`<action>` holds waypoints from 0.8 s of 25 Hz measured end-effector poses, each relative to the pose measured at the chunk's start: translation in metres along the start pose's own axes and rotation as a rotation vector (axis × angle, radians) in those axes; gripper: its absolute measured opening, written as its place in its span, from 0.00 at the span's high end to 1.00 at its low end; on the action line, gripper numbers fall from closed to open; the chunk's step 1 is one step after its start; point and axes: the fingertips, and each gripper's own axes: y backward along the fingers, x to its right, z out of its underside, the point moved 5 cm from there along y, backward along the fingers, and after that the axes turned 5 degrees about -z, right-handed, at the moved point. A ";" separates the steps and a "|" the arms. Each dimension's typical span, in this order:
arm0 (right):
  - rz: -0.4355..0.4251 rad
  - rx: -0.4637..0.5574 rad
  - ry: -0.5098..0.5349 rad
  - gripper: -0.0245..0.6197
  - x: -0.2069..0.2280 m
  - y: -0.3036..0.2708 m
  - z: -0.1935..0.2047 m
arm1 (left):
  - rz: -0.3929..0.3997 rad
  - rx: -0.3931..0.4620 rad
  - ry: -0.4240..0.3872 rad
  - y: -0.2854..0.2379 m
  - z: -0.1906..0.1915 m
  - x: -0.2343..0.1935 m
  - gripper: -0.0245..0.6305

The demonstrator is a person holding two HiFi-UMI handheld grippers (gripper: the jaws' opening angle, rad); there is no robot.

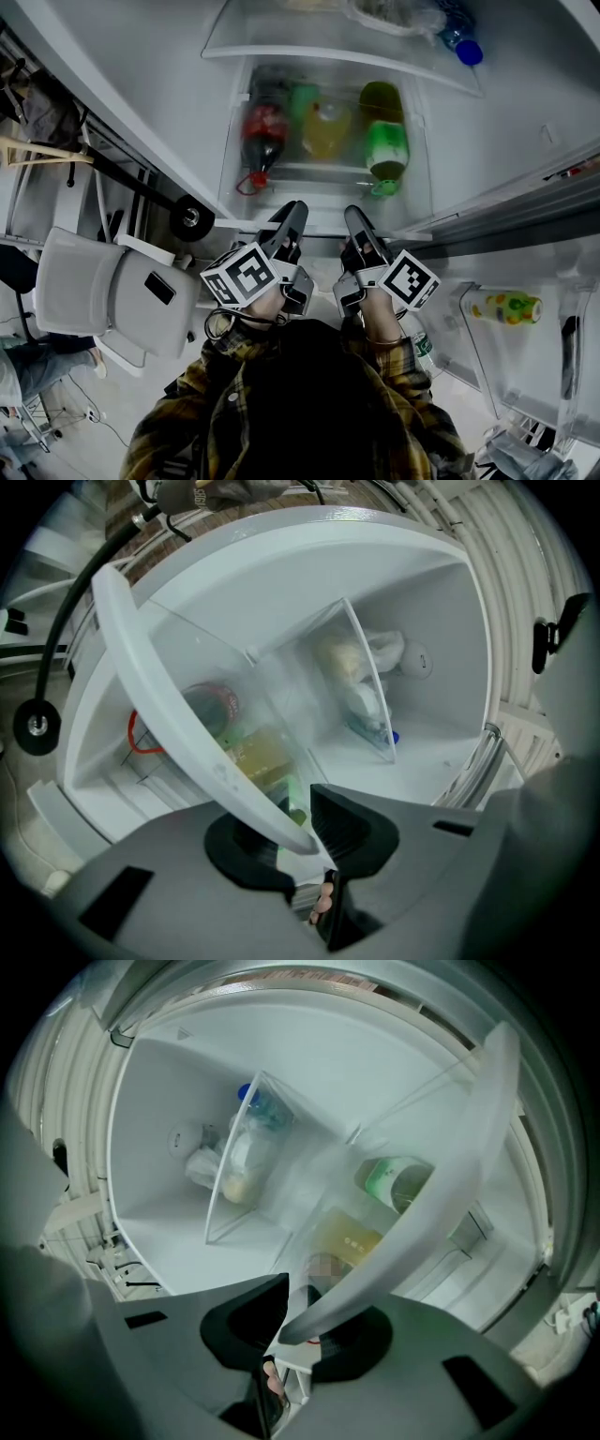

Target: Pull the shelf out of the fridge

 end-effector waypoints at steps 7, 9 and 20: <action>0.019 0.001 0.004 0.84 -0.001 0.008 0.005 | 0.004 -0.007 -0.003 0.007 0.005 0.000 0.84; 0.028 0.001 0.004 0.84 -0.001 0.011 0.006 | 0.005 -0.008 -0.004 0.009 0.006 0.001 0.84; 0.019 0.005 0.007 0.84 -0.005 0.018 0.011 | -0.005 -0.023 -0.032 0.017 0.015 -0.011 0.84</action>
